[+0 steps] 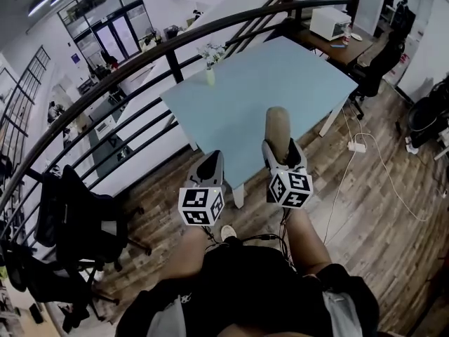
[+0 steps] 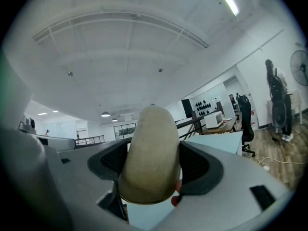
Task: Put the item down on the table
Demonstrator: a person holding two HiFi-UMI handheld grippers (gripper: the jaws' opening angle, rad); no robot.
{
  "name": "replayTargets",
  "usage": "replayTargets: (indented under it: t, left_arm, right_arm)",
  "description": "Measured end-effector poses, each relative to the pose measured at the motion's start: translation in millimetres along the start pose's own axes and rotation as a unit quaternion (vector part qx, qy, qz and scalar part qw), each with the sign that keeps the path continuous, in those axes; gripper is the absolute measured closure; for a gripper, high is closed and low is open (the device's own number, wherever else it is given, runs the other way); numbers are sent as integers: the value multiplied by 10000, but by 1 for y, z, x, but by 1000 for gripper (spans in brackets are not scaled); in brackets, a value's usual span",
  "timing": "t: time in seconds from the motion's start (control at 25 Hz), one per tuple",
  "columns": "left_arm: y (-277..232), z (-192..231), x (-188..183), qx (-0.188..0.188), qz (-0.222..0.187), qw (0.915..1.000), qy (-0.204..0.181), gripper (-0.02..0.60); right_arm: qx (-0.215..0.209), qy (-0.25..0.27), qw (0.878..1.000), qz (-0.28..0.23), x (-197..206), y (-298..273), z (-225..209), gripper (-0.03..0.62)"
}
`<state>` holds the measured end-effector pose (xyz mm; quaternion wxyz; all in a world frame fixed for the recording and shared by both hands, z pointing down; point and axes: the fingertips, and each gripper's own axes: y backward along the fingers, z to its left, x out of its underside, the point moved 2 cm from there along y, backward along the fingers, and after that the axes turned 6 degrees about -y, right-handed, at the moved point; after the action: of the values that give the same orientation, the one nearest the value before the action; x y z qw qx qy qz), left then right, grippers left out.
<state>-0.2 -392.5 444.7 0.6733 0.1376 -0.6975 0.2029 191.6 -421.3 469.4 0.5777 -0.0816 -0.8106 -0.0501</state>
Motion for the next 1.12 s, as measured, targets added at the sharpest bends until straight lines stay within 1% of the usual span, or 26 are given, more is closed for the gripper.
replayTargets:
  t: [0.12, 0.24, 0.48, 0.8, 1.12]
  left_arm:
    - [-14, 16, 0, -29, -15, 10000, 67, 568]
    - [-28, 30, 3, -100, 27, 9999, 38, 568]
    - [-45, 54, 9, -199, 88, 9997, 100, 568]
    - [-57, 76, 22, -338, 250, 9991, 86, 568]
    - [-66, 98, 41, -443, 458, 9980, 53, 568]
  right_arm:
    - [124, -2, 9998, 170, 13, -27, -12, 250]
    - [303, 20, 9988, 376, 32, -52, -24, 250]
    - [618, 133, 9938, 914, 75, -91, -45, 250]
    - [1019, 379, 9813, 1591, 130, -128, -75, 250]
    - [1214, 366, 9670, 2209, 190, -149, -86, 250]
